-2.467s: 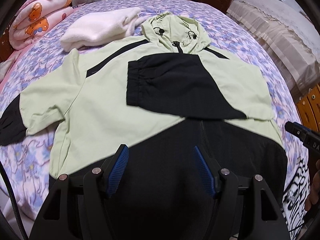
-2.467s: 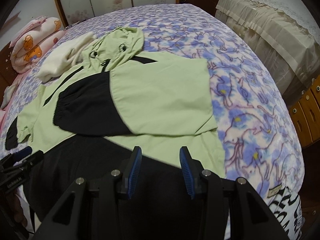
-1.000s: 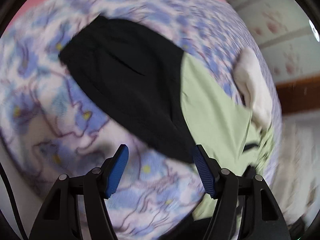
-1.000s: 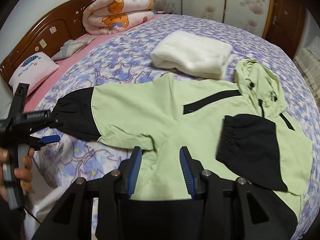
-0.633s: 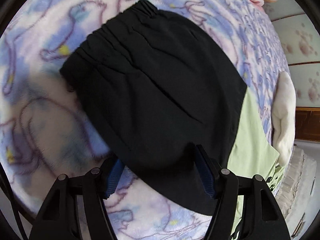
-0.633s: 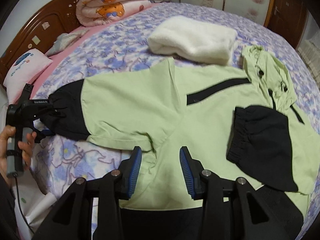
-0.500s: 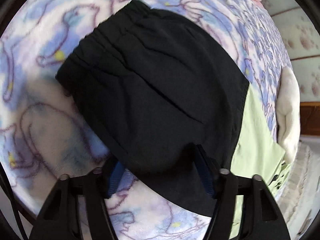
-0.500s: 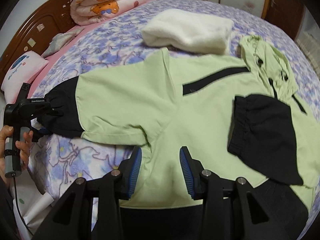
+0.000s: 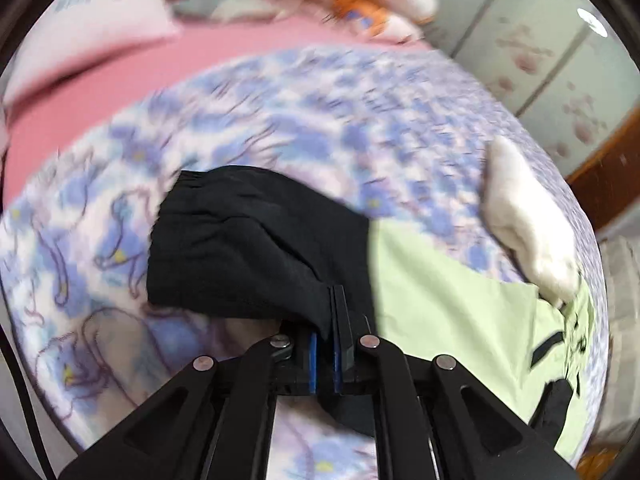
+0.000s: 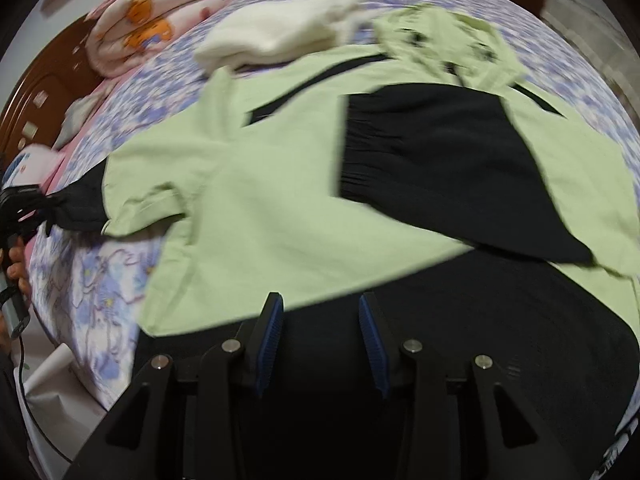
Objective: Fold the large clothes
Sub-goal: 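Fold the held sleeve across the chest onto the first sleeve with the left gripper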
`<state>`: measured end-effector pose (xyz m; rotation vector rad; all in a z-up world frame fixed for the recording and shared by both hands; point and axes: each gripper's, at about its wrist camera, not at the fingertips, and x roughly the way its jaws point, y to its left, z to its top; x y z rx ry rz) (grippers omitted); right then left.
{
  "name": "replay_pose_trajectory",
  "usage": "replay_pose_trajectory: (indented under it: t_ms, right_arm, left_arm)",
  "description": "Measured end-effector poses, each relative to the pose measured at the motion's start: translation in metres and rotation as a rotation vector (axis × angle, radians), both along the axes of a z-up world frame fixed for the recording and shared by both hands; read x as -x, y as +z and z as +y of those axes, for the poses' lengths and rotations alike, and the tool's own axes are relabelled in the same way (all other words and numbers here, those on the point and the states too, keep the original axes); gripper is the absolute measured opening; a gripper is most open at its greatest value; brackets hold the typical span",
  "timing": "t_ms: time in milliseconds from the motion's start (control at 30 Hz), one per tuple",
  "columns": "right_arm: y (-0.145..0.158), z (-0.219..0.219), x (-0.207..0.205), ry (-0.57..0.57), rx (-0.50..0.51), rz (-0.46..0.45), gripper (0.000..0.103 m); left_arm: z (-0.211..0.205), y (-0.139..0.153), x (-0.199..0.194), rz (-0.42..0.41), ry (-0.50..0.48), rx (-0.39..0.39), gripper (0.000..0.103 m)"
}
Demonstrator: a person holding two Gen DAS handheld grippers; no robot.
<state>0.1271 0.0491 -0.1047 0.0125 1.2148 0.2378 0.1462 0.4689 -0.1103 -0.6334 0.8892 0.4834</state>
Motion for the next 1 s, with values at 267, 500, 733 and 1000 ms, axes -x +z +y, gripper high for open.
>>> replay_pose_trajectory:
  t_ms: [267,500,733,1000]
  right_arm:
    - [0.006,-0.098,0.005,-0.193,-0.068,-0.011,0.04]
    - [0.0,-0.149,0.014,-0.277,-0.092,-0.013,0.04]
    - [-0.006,-0.176,0.015,-0.298,-0.138,0.009,0.04]
    - [0.011,-0.146,0.005,-0.181,-0.184,-0.06,0.04]
  left_arm:
    - [-0.185,0.083,-0.039,-0.208,-0.41,-0.07,0.003]
    - [-0.363,0.048,-0.06,-0.113,-0.754,-0.095,0.014]
    - [-0.402,-0.028,-0.054,0.084,-0.839,-0.042,0.055]
    - [-0.359,-0.009,-0.032,0.029,-0.809,0.118,0.068]
